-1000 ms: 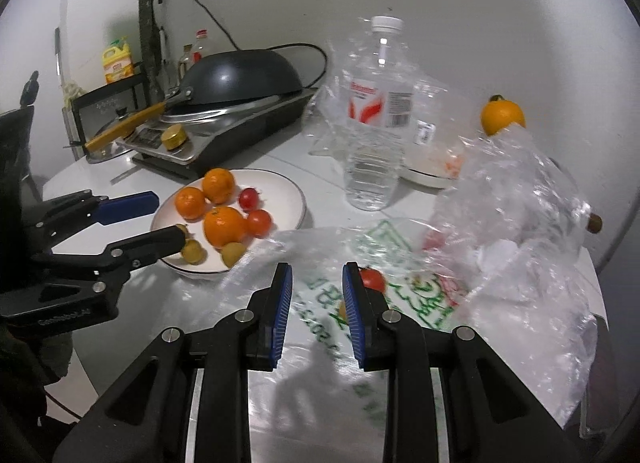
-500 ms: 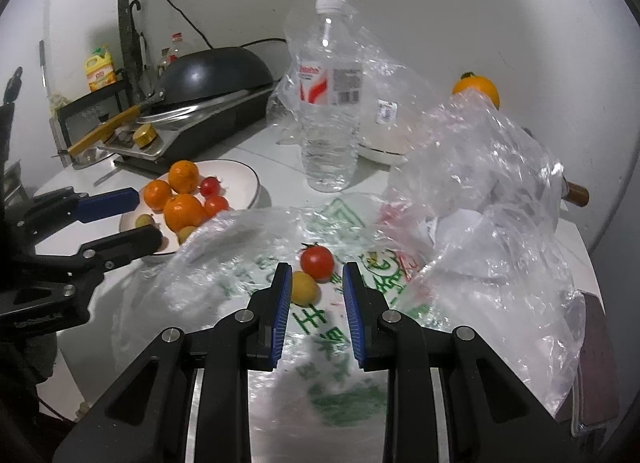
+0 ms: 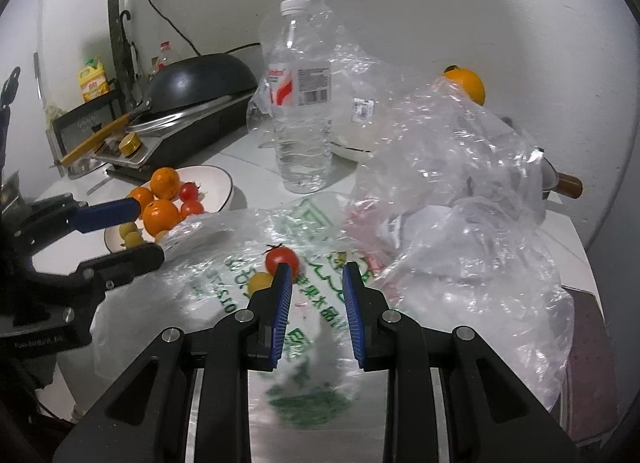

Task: Organize fruits
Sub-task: 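Grasp a yellow fruit with the left gripper while the right grasps a red tomato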

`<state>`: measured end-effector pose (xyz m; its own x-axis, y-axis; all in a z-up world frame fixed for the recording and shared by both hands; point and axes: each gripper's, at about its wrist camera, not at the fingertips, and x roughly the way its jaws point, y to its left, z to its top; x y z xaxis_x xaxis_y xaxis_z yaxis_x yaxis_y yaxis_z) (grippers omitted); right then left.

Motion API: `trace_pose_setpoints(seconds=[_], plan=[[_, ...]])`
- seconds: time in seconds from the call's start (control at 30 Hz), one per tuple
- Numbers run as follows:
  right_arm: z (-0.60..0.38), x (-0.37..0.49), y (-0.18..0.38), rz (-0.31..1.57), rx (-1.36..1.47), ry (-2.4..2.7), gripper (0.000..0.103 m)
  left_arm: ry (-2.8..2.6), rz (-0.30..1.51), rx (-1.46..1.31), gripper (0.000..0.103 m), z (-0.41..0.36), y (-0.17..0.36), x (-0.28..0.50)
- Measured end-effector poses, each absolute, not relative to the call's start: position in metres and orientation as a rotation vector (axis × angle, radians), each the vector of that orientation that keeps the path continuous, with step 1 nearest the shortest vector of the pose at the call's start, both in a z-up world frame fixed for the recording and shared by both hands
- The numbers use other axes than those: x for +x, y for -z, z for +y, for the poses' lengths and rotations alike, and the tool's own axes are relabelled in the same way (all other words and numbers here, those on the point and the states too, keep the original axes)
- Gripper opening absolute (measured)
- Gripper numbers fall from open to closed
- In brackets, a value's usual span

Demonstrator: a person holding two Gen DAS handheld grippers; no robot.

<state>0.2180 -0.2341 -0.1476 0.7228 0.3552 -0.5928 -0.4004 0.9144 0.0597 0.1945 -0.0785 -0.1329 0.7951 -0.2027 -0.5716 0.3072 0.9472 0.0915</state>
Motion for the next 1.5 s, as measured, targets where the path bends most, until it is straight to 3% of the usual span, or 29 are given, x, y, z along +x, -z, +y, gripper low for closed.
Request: trace_pose_setpoints(seconds=[0.33,0.9,1.1,1.2,1.5], plan=[[-0.25,0.228,0.151,0.614,-0.039,-0.423,0.028,0.317,0.617,0.228,0.054,-0.113,0.138,0.208],[-0.268,0.235,0.152,0.607,0.07,-0.446,0.031,0.367,0.821,0.343,0.051,-0.153,0.185,0.253],[-0.269,0.238,0.155,0.613,0.086,-0.464,0.031,0.376,0.823,0.319,0.045,-0.154,0.189,0.259],[-0.27,0.24,0.156,0.618,0.097,-0.46,0.031,0.383,0.823,0.31,0.032,-0.152,0.19,0.26],[-0.274,0.247,0.158,0.634,0.124,-0.431,0.031,0.499,0.84,0.178,0.028,-0.133,0.186,0.266]])
